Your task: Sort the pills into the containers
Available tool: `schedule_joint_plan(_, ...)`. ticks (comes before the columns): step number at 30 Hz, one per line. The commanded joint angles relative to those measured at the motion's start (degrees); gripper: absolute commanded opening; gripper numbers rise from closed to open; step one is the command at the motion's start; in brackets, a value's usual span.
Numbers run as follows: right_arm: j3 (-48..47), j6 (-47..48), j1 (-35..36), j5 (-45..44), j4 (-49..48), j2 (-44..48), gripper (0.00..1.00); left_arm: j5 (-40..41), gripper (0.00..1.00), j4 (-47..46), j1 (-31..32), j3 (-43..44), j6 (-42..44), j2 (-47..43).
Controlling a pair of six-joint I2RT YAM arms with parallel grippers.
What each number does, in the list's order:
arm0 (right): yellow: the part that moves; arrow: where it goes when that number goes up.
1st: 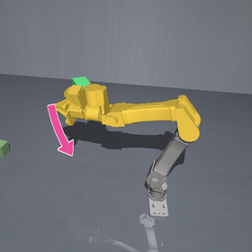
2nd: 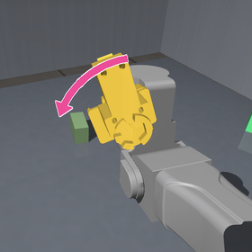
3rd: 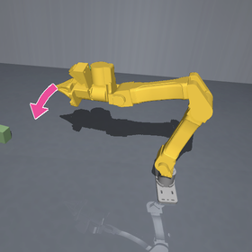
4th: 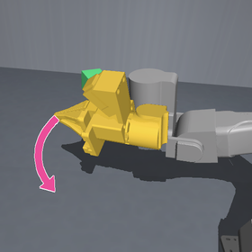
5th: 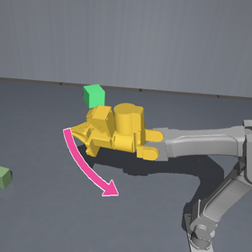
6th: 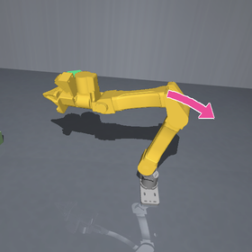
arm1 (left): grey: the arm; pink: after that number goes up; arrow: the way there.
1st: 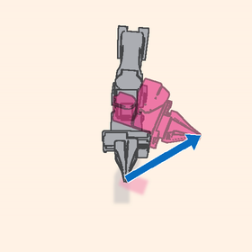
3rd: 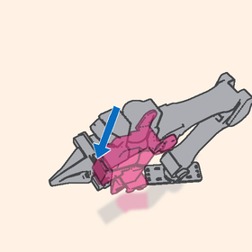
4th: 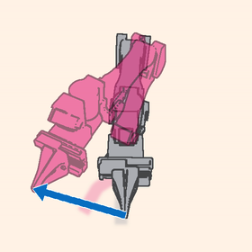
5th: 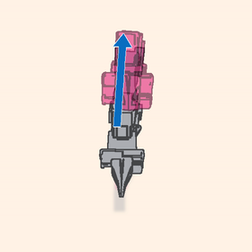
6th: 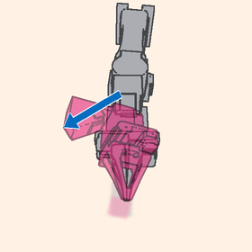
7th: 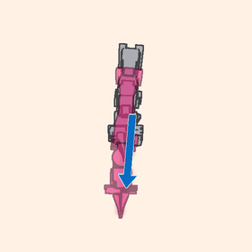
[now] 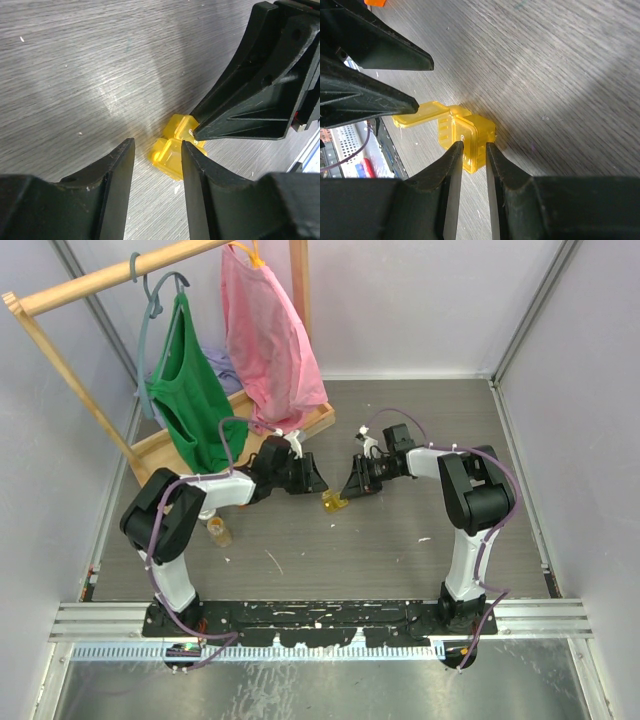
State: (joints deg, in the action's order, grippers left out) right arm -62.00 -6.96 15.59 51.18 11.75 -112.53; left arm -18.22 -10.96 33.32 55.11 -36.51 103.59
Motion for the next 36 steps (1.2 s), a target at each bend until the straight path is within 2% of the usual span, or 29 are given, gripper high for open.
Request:
schedule_joint_plan(1, -0.3, 3.0, 0.7, -6.2, 1.1, -0.8, 0.29, -0.2, 0.44, -0.9, 0.6, -0.2, 1.7, -2.9)
schedule_joint_plan(7, -0.4, 3.0, 0.8, -6.1, 1.1, -0.9, 0.29, -0.5, 0.43, 0.9, 1.3, -0.5, 2.6, -4.0)
schedule_joint_plan(13, -0.4, 3.1, 0.9, -5.7, 1.3, -1.1, 0.29, 2.2, 0.33, 6.9, 3.5, 1.3, 4.2, -4.3)
schedule_joint_plan(20, -0.5, 3.0, 0.9, -5.6, 1.4, -1.2, 0.29, 7.7, 0.3, 16.0, 5.8, 5.7, 6.8, -2.5)
schedule_joint_plan(29, -0.6, 3.2, 1.0, -5.7, 1.7, -1.3, 0.29, 9.3, 0.3, 21.5, 7.1, 10.1, 9.4, -2.3)
schedule_joint_plan(36, -0.7, 3.4, 1.1, -5.7, 1.9, -1.4, 0.29, 7.3, 0.28, 25.5, 8.1, 13.9, 10.4, 0.9)
